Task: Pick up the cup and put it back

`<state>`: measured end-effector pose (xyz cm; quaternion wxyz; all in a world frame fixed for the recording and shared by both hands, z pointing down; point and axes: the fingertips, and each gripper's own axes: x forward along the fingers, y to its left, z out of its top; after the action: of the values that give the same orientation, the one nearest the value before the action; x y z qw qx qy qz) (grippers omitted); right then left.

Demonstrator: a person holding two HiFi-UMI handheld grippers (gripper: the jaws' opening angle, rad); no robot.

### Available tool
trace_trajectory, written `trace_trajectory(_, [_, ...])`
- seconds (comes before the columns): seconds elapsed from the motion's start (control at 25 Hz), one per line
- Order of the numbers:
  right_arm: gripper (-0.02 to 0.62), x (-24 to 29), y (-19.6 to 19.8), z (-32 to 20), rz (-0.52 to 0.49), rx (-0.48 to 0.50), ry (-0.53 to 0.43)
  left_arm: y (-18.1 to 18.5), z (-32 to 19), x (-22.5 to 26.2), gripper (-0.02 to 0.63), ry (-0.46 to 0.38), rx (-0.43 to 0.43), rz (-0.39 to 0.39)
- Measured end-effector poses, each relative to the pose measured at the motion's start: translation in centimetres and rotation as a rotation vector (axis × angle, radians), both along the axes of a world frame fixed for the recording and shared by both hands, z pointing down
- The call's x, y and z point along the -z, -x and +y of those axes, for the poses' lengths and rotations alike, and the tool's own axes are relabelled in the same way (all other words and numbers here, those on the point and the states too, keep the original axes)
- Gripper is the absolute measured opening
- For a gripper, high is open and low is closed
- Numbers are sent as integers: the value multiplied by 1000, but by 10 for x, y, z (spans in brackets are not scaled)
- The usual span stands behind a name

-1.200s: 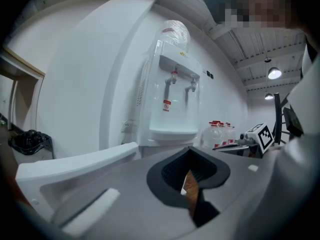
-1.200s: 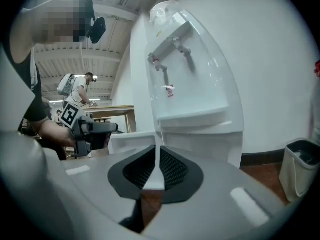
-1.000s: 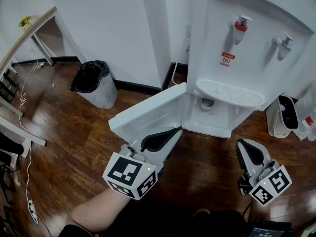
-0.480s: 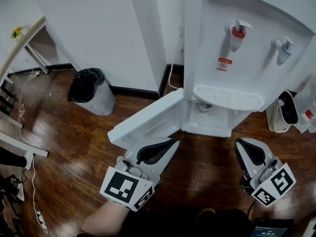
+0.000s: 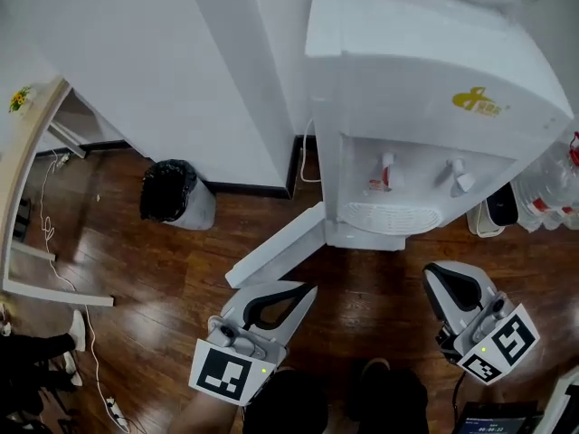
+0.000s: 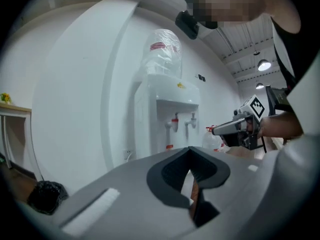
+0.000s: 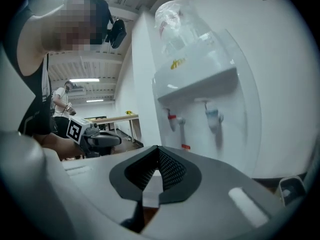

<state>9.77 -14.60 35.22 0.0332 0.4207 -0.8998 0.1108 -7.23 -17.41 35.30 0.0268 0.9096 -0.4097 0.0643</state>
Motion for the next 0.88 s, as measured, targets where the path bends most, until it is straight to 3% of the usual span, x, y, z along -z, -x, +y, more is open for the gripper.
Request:
trace_trajectory(0.56, [0,343,-6,32,-7,3,16,1,47,326,2,67,17,-6])
trace_trajectory(0.88, [0,457,1,53,-38,-21,9,-1,70,438,2,74,15,-8])
